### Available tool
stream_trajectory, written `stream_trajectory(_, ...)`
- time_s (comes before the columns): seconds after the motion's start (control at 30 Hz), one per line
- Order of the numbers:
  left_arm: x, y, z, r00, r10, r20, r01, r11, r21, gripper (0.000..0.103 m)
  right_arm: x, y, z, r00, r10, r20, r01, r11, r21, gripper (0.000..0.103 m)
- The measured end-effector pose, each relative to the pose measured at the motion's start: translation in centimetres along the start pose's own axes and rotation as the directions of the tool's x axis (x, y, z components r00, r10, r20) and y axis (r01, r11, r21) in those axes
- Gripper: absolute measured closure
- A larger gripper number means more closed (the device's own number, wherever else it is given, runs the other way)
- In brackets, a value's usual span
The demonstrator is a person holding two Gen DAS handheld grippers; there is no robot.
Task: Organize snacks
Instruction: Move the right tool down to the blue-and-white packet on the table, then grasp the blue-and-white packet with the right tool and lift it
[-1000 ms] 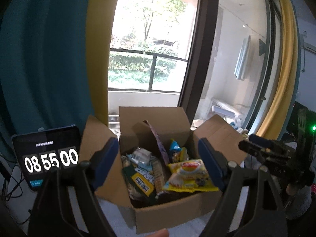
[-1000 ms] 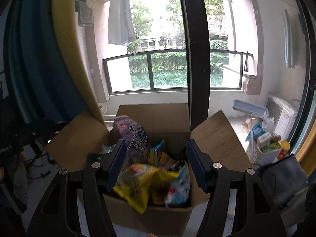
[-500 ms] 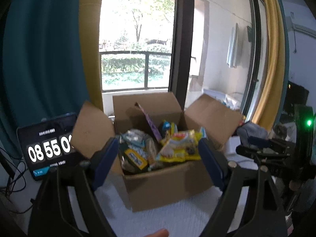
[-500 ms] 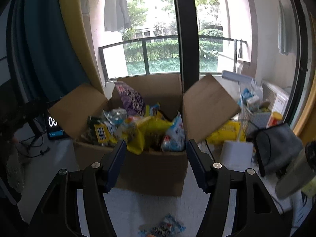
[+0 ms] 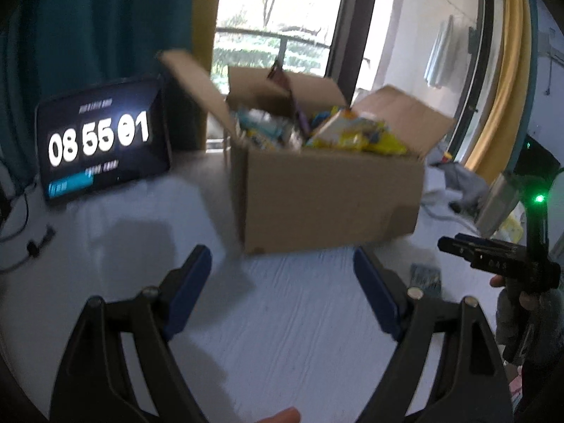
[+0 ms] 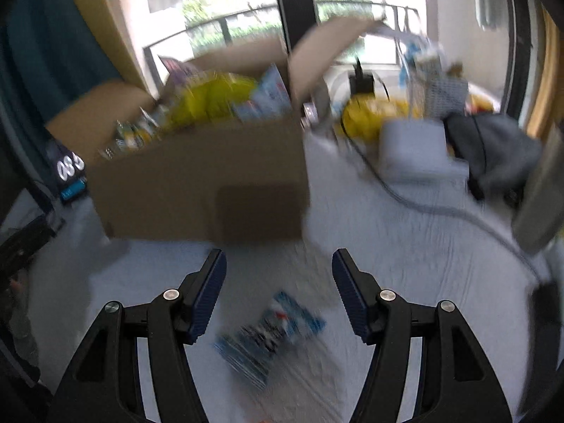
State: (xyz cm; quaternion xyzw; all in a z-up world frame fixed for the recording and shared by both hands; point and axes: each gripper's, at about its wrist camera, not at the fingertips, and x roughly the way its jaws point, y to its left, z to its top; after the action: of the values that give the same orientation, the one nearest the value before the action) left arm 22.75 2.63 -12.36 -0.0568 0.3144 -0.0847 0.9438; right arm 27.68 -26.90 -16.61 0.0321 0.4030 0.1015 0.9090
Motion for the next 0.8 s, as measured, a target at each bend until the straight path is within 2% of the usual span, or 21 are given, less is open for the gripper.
stream_trajectory(0.17,0.1,1.6,-2.4,0.999,0.034,-0.035,-0.034,0.999,0.007,0.019,2.1,-0.2,-2.4,0.998,-0.009,-0.067,0.01,1.0,0.012,0.037)
stream_trajectory(0.27,-0.4,2.2,-3.1,0.998,0.045,-0.039,-0.045,0.999,-0.005,0.019,3.1,0.8,-3.3,0.993,-0.059,-0.097,0.056,0.998,-0.038,0.037)
stream_trajectory(0.33,-0.9,2.4,-3.3,0.999,0.042,-0.032,-0.042,0.999,-0.015,0.019,3.7,0.8,-4.0,0.991,-0.065,-0.117,0.062,0.998,-0.025,0.037)
stream_trajectory(0.43,-1.1,2.4,-3.6,0.999,0.035,-0.026,-0.036,0.999,-0.022,0.019,4.0,0.0,-5.2,0.992,-0.061,-0.114,0.065,0.997,0.03,0.037)
stream_trajectory(0.63,-0.7,2.2,-3.5,0.999,0.016,-0.03,-0.017,1.0,-0.021,0.019,2.9,1.2,-7.0,0.994,-0.083,-0.074,0.086,0.995,0.039,0.038)
stream_trajectory(0.67,-0.7,2.1,-3.4,0.999,0.013,-0.03,-0.013,1.0,-0.02,0.019,2.8,1.7,-7.2,0.995,-0.082,-0.065,0.083,0.996,0.016,0.041)
stream_trajectory(0.7,-0.6,1.9,-3.3,0.999,0.009,-0.031,-0.01,1.0,-0.018,0.019,2.9,2.1,-7.3,0.995,-0.076,-0.062,0.076,0.997,0.003,0.06)
stream_trajectory(0.8,-0.6,1.6,-2.9,1.0,0.007,-0.024,-0.008,1.0,-0.006,0.019,2.9,3.1,-6.9,0.996,-0.068,-0.057,0.067,0.997,-0.025,0.065)
